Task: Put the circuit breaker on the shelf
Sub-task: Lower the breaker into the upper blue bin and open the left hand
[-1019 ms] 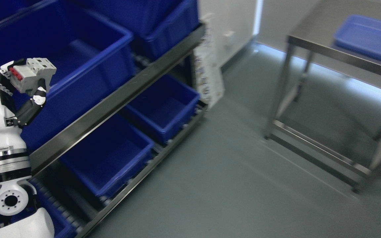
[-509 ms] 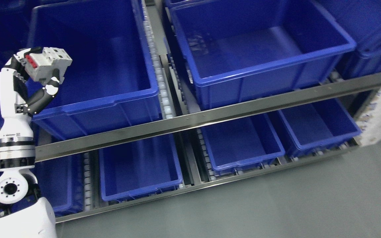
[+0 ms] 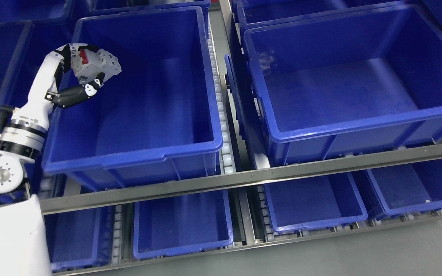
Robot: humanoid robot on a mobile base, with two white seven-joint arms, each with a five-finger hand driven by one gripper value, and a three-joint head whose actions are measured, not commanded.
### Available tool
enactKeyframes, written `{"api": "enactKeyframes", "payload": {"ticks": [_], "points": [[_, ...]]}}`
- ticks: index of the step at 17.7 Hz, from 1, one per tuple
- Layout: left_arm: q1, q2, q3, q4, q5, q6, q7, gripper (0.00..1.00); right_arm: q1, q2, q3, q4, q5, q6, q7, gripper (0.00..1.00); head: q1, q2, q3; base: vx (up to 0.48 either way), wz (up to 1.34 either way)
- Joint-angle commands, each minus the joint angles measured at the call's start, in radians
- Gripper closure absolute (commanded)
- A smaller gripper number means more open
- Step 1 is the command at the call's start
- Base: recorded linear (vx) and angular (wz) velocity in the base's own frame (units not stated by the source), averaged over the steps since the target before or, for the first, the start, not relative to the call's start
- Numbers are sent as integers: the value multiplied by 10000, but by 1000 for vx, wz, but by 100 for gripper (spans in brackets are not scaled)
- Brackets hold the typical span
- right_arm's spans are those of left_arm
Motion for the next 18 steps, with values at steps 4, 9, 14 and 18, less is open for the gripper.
{"api": "enactKeyframes", "payload": {"ticks": [4,9,14,18], "points": [[-2964,1941,-2229,4499,-1823,314,-712,77,-1,-175,199,0,2,297,-5,0,0,0,0,188,-108],[-4025,1696,-3551,6600,-2053,269,-636,77,-1,-175,199,0,2,282,10,0,0,0,0,137,-86],[-4057,1067,-3950,7524,-2468,238,-544,76,-1,-175,199,0,2,297,10,0,0,0,0,82,-58],[-4057,928,-3935,7999,-2698,222,-208,66,-1,-175,199,0,-13,297,-5,0,0,0,0,38,-21]]}}
